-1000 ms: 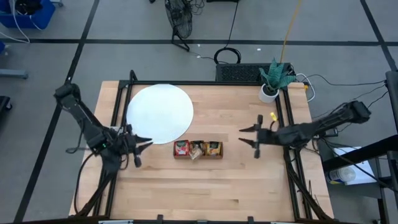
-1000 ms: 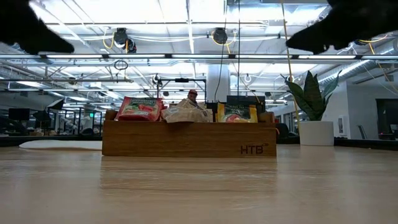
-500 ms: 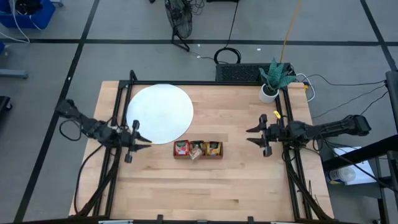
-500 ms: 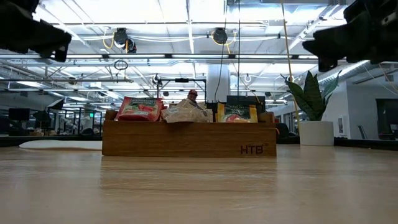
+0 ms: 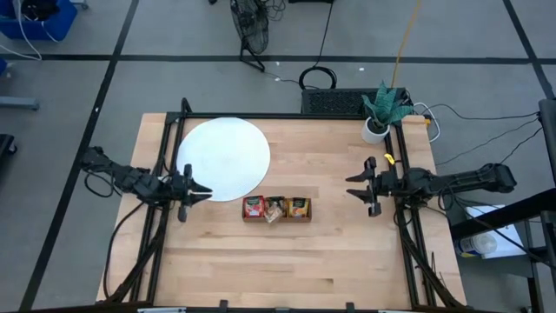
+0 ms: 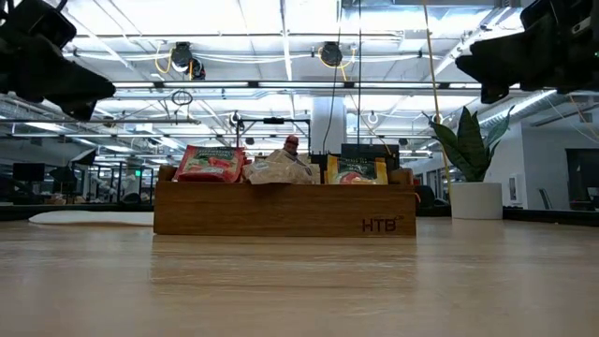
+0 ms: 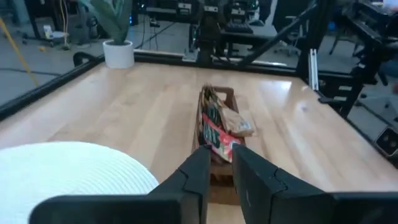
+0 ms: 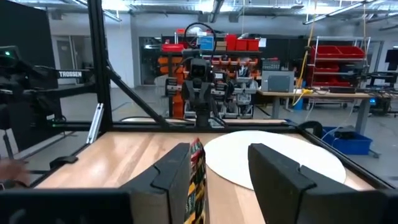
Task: Pick & Place Tea
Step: Return to Home Position
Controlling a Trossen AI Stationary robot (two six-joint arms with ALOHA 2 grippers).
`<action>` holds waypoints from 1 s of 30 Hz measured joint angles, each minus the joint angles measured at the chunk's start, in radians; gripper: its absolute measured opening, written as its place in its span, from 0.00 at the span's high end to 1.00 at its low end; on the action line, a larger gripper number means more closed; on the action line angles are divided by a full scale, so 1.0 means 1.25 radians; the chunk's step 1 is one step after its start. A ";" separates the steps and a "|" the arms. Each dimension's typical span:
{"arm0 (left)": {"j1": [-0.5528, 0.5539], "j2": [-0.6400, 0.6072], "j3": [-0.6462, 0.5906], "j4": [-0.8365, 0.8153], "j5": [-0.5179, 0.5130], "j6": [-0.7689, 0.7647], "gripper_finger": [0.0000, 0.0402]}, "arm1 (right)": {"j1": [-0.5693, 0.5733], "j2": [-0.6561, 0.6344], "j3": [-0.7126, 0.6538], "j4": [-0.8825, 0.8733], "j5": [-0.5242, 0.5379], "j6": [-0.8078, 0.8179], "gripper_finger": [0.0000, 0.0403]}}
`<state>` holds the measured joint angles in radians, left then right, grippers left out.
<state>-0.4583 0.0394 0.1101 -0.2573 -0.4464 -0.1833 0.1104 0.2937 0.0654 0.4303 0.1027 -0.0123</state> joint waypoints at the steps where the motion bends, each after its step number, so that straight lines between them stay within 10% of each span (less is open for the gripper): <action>1: 0.000 0.000 0.000 0.001 0.001 -0.010 0.82 | 0.000 0.004 0.000 0.000 0.000 0.000 0.63; 30: 0.000 0.010 -0.002 0.019 0.001 -0.006 0.82 | 0.000 0.007 -0.002 0.005 0.000 -0.002 0.62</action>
<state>-0.4583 0.0521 0.1081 -0.2337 -0.4451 -0.1903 0.1108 0.3027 0.0635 0.4366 0.1028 -0.0147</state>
